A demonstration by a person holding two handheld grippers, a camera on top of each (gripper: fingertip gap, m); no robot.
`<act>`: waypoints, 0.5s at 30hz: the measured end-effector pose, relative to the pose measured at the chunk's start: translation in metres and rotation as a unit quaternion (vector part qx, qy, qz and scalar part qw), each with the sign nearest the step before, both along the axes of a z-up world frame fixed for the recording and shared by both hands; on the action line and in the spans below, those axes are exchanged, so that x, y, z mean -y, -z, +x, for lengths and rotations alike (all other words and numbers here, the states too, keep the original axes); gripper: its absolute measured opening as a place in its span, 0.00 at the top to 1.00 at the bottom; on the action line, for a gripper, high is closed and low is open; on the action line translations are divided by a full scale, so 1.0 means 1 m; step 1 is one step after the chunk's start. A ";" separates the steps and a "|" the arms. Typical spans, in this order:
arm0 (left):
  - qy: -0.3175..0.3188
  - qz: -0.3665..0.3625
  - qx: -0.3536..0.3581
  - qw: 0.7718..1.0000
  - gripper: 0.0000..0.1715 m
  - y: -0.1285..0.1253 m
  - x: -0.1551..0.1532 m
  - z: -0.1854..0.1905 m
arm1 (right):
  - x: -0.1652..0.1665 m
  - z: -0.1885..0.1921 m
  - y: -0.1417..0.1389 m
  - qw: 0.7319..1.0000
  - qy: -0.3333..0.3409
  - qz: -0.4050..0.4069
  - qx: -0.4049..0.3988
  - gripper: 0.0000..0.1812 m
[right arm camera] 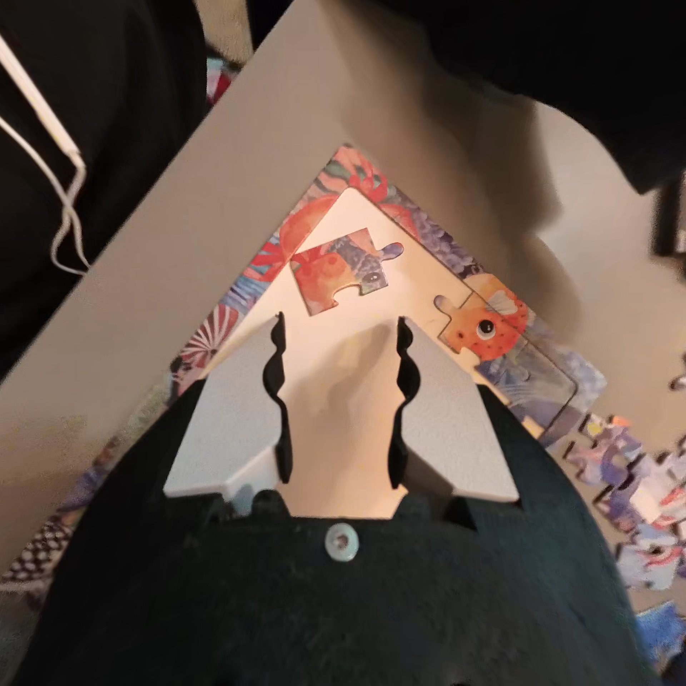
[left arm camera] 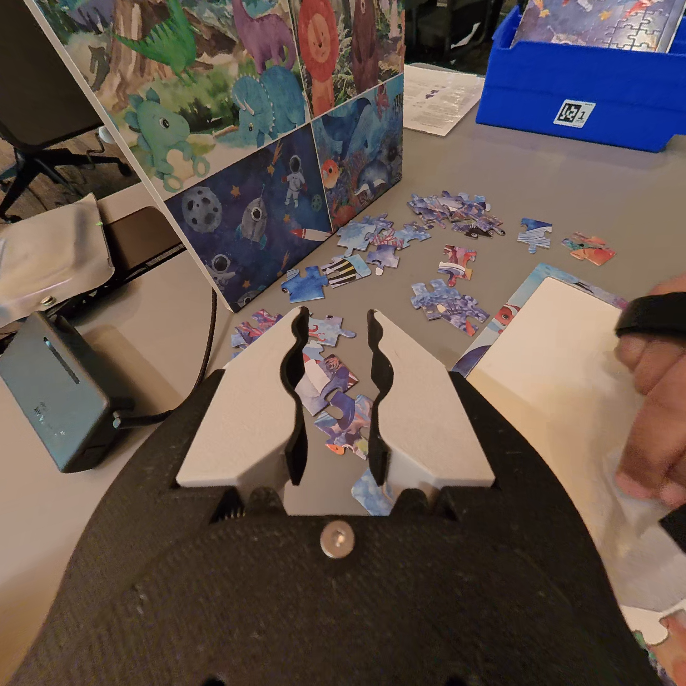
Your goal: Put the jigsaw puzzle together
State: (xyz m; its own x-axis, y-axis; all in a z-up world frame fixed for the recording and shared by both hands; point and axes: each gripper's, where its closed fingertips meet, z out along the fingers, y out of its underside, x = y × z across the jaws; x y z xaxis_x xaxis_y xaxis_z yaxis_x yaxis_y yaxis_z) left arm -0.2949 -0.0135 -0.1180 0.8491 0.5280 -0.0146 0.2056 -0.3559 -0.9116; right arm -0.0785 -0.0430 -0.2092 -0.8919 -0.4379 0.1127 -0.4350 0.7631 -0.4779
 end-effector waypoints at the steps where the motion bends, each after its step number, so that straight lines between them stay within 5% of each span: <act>1: 0.000 0.002 -0.001 1.000 0.83 -0.001 0.000 0.000 | 0.001 -0.001 0.004 1.000 -0.019 0.018 -0.005 0.66; 10: 0.009 -0.001 0.005 1.000 0.83 0.003 -0.004 0.003 | 0.016 0.009 0.008 0.989 -0.121 0.081 0.011 0.67; 15: 0.006 -0.002 -0.001 1.000 0.83 0.002 -0.004 0.002 | 0.016 0.015 0.007 0.992 -0.111 0.062 0.018 0.71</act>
State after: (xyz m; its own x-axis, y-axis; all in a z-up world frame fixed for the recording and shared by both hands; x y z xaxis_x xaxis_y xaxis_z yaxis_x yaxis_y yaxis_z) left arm -0.2928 -0.0099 -0.1200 0.8553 0.5178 -0.0183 0.1992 -0.3612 -0.9110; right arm -0.0632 -0.0589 -0.2165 -0.7744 -0.6325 0.0151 -0.5830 0.7041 -0.4053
